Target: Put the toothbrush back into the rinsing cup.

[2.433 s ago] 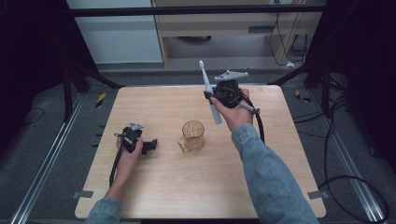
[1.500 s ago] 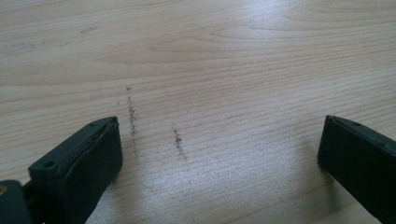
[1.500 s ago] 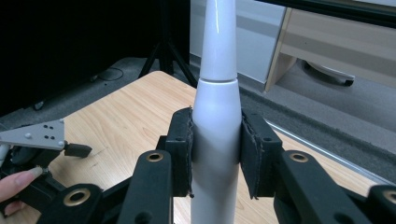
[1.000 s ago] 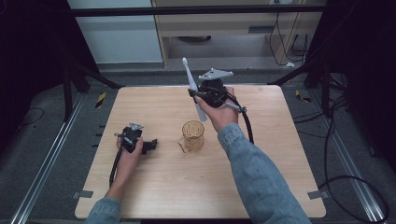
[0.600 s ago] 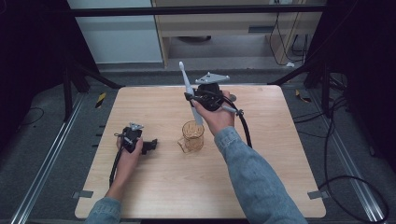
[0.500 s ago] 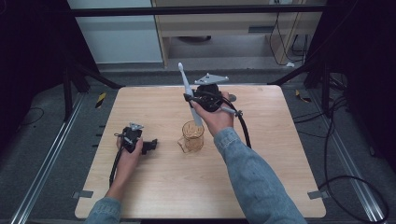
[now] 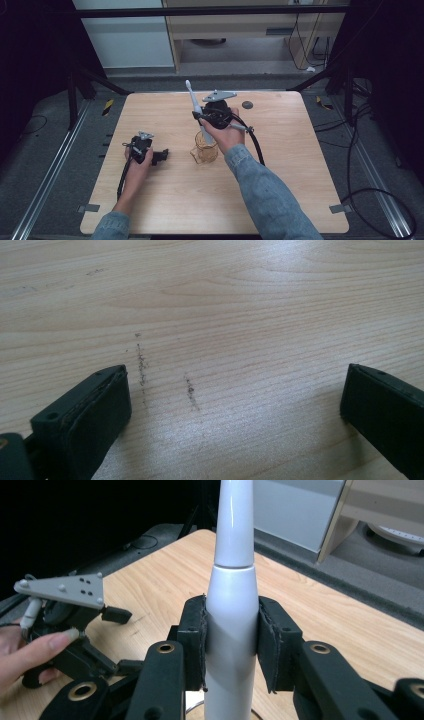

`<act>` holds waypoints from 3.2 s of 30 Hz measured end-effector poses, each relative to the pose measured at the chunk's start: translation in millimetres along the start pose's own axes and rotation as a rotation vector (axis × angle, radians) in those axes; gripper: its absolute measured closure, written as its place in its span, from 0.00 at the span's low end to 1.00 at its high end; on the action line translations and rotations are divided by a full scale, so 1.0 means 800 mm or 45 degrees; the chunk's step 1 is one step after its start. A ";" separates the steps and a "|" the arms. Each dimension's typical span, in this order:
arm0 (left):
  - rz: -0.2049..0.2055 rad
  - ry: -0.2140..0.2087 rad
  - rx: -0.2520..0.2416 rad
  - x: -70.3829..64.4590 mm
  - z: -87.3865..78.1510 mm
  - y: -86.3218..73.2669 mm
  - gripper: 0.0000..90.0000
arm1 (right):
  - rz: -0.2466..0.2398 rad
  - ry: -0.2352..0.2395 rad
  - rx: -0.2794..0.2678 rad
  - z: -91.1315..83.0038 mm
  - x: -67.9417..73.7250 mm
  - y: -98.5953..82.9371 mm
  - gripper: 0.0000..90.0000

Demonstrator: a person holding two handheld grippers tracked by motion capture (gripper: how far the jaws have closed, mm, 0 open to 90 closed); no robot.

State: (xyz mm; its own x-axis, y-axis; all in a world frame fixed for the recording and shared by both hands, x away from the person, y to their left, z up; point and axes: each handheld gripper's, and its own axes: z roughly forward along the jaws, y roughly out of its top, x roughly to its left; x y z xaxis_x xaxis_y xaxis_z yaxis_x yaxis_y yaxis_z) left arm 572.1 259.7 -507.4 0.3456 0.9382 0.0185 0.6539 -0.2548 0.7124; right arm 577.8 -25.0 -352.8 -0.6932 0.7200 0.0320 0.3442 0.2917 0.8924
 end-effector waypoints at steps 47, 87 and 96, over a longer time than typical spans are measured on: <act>0.001 -0.002 -0.001 0.000 0.000 0.000 0.00 | 0.009 0.003 0.104 0.025 0.000 -0.060 0.74; 0.001 -0.003 -0.001 0.000 0.000 0.000 0.00 | -0.023 0.005 0.157 0.029 0.003 -0.070 0.74; 0.001 -0.003 -0.001 0.000 0.000 0.000 0.00 | -0.048 0.002 0.171 0.034 0.005 -0.067 0.74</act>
State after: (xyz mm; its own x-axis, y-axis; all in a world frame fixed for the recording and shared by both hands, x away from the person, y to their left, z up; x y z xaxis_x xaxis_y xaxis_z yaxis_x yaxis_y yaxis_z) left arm 572.4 259.7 -507.5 0.3476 0.9375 0.0177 0.6531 -0.2556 0.7129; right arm 573.8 -20.7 -412.9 -0.7082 0.7060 0.0004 0.3992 0.4001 0.8250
